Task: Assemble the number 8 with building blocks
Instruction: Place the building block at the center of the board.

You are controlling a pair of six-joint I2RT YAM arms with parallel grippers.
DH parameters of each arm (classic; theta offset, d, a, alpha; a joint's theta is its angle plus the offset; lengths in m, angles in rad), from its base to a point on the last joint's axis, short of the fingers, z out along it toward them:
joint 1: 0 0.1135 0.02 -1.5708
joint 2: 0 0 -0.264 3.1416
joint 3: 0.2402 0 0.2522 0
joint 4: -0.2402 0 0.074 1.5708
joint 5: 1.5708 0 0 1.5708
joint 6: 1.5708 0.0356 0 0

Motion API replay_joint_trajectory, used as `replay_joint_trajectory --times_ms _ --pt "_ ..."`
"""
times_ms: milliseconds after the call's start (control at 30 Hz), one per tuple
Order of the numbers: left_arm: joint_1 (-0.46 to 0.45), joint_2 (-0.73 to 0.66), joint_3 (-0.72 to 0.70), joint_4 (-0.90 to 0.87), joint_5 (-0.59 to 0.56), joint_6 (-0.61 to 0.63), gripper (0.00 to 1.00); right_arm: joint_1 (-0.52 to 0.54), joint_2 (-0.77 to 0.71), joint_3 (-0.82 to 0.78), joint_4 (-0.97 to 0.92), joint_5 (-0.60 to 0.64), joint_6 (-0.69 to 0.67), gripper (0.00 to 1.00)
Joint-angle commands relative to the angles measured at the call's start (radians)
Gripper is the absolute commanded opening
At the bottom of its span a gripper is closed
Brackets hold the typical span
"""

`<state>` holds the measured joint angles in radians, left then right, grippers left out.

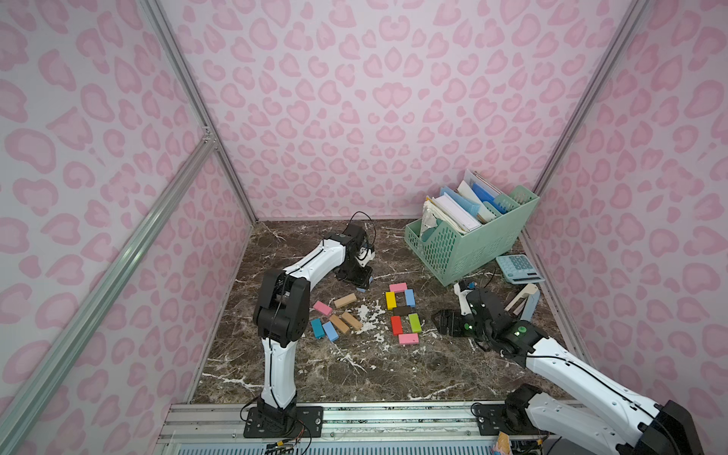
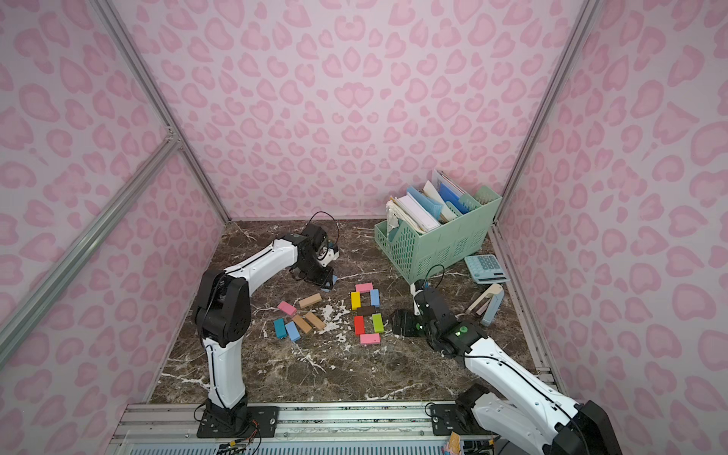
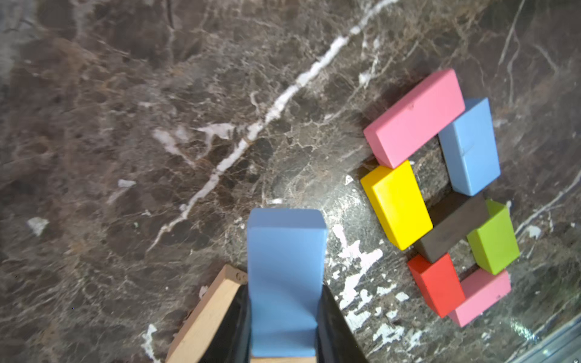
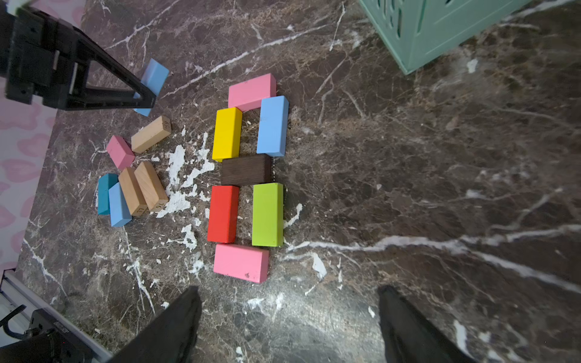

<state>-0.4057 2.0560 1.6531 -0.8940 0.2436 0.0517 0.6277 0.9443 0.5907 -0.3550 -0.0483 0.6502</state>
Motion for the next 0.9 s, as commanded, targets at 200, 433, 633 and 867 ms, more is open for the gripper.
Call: replay_joint_trajectory --times_ms 200,433,633,867 --pt "-0.051 0.098 0.078 -0.084 0.004 0.168 0.06 -0.02 -0.043 0.001 -0.022 0.015 -0.019 0.9" --pt "-0.062 0.172 0.116 -0.136 -0.073 0.192 0.08 -0.021 -0.044 0.002 -0.021 0.007 -0.02 0.9" --pt "-0.064 0.165 0.087 -0.136 -0.141 0.186 0.23 -0.021 -0.033 -0.009 0.002 -0.005 -0.017 0.89" --pt "-0.064 0.108 0.045 -0.086 -0.167 0.14 0.55 -0.022 -0.012 -0.006 0.015 -0.021 -0.021 0.9"
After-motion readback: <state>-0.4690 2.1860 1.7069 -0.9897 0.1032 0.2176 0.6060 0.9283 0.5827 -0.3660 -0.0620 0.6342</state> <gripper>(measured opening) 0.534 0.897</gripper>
